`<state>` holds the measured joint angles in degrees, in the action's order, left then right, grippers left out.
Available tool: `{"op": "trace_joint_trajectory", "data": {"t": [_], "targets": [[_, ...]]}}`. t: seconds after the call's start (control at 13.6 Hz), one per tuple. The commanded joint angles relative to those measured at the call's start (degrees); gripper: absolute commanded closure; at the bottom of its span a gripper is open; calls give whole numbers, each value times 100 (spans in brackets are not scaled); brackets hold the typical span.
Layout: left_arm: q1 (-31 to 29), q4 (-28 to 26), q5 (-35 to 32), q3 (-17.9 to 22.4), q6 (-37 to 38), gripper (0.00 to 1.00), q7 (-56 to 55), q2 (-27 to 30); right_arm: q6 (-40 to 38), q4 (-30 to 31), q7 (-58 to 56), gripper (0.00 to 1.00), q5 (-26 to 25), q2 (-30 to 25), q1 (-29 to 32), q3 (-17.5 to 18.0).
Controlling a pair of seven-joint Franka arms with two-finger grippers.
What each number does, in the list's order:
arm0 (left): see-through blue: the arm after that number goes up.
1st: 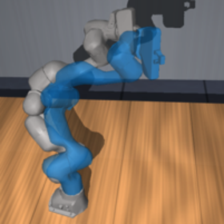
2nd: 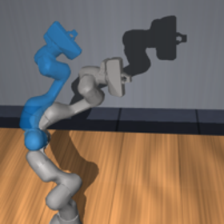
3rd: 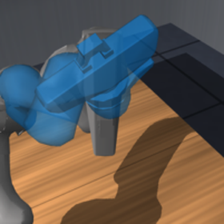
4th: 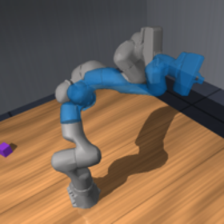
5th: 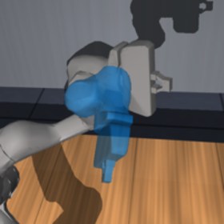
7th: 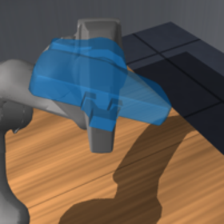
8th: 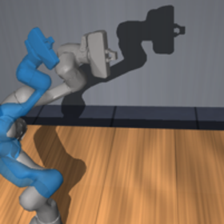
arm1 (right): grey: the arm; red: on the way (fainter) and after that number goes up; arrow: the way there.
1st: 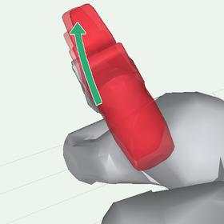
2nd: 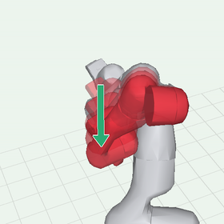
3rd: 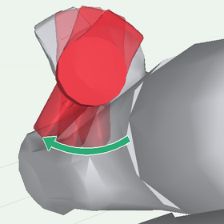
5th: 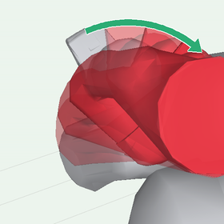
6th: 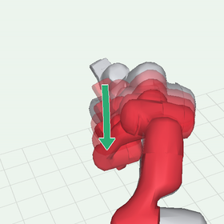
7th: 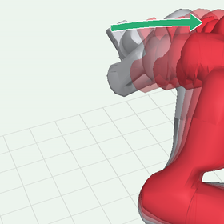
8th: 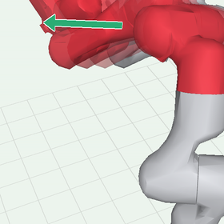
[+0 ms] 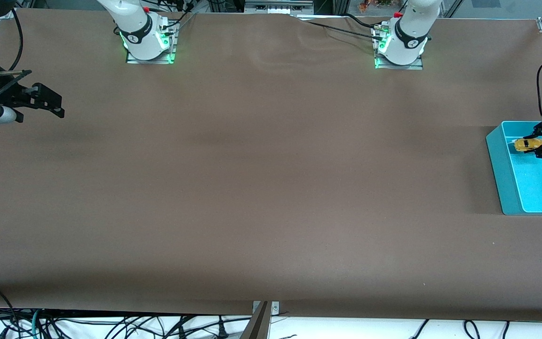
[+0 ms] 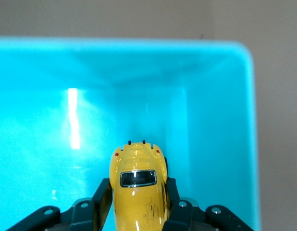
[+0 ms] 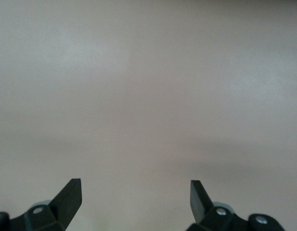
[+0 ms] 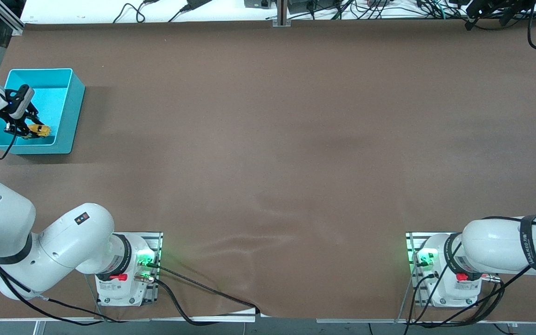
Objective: Wind and store yellow beetle car
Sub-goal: 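Lower the car into the cyan box and open the left gripper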
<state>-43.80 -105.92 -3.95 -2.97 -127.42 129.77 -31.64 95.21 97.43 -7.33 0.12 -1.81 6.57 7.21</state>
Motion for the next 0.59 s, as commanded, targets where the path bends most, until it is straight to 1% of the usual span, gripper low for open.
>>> {"op": "trace_joint_trajectory", "data": {"t": [0.0,0.15,0.22,0.29,0.37,0.44,0.51], "targets": [[-67,370,-133,-81,-176,100,154,-378,-144,-172,57,0,-20,67,-7,-9],[-67,370,-89,-81,-283,100,93,-492,-144,-172,57,0,-20,67,-7,-9],[-67,370,-63,-81,-292,97,92,-519,-144,-172,57,0,-29,67,-7,-9],[-67,370,-62,-81,-283,70,92,-502,-144,-172,57,0,-29,67,-7,-18],[-50,370,-62,-81,-266,6,118,-449,-144,-172,57,0,-21,67,-7,-18],[-6,370,-62,-90,-179,0,101,-318,-144,-172,57,0,-20,67,-7,-18],[21,370,-62,-90,-47,0,75,-160,-144,-172,57,0,-20,67,-7,-9]]}}
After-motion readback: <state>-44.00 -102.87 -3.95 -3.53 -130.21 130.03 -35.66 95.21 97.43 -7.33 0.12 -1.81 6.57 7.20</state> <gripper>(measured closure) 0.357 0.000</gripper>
